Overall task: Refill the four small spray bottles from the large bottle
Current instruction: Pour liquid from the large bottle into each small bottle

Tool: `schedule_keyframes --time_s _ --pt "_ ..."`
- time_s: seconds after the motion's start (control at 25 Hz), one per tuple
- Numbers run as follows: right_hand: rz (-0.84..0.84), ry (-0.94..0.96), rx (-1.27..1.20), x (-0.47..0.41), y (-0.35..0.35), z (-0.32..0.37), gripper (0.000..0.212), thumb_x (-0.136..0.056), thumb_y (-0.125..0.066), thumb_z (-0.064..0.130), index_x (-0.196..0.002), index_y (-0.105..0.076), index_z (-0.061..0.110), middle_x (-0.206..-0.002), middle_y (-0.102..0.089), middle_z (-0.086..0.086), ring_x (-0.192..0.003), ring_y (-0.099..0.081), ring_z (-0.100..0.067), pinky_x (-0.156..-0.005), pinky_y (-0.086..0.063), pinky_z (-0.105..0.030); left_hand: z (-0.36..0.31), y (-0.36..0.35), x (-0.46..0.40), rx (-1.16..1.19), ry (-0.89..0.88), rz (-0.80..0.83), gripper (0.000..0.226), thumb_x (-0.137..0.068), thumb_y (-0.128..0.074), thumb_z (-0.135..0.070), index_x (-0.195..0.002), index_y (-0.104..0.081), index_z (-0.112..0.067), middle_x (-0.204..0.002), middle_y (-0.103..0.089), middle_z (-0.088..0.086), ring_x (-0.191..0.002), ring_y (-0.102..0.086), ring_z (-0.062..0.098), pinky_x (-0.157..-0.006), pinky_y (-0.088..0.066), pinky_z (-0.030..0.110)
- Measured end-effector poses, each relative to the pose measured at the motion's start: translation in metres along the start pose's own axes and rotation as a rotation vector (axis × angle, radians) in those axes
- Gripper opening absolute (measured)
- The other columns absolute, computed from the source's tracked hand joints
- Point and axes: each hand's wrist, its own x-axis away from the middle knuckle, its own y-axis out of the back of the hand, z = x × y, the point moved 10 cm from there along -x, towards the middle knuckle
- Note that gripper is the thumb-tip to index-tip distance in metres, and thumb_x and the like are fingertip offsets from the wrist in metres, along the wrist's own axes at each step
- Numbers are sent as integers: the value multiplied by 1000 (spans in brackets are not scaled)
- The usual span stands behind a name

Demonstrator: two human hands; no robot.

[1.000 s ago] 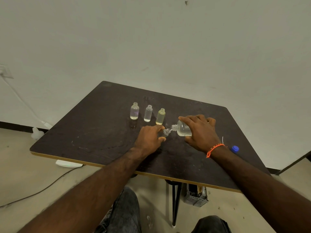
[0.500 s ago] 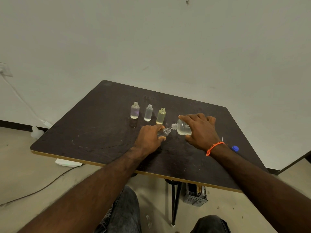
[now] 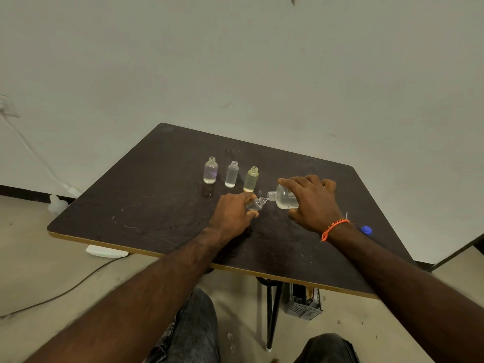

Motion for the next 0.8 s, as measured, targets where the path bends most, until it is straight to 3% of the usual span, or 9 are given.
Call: schedule_keyframes --time_s 0.2,0.36,0.52,0.8 --pt "-2 0 0 0 -2 0 77 -74 -74 36 -145 -44 36 -141 -55 6 -128 -46 -24 -98 -27 -49 0 0 0 -2 -5 -6 46 -86 -84 -29 -128 -70 -17 -117 -77 3 -108 -71 19 -100 -52 31" --pt "-1 -5 -6 -1 -4 2 77 -75 -74 37 -146 -43 36 -141 -55 6 -128 -45 -24 -98 -26 -48 2 -1 -1 5 -1 -9 45 -86 -84 -30 -127 -70 -18 -117 -76 1 -108 -70 16 -95 -46 22" --pt "3 2 -7 -3 -6 3 78 -74 -74 37 -145 -44 36 -140 -56 5 -127 -46 -24 -97 -28 -49 2 0 -1 -3 -12 -29 46 -85 -84 -30 -127 -70 -17 -117 -77 1 -108 -71 17 -98 -52 29" --pt "24 -15 -38 0 -12 1 79 -76 -75 40 -147 -40 35 -144 -53 4 -130 -44 -24 -100 -28 -49 4 -2 -1 4 -8 -25 49 -86 -84 -30 -131 -68 -18 -122 -75 2 -112 -70 17 -100 -50 28"
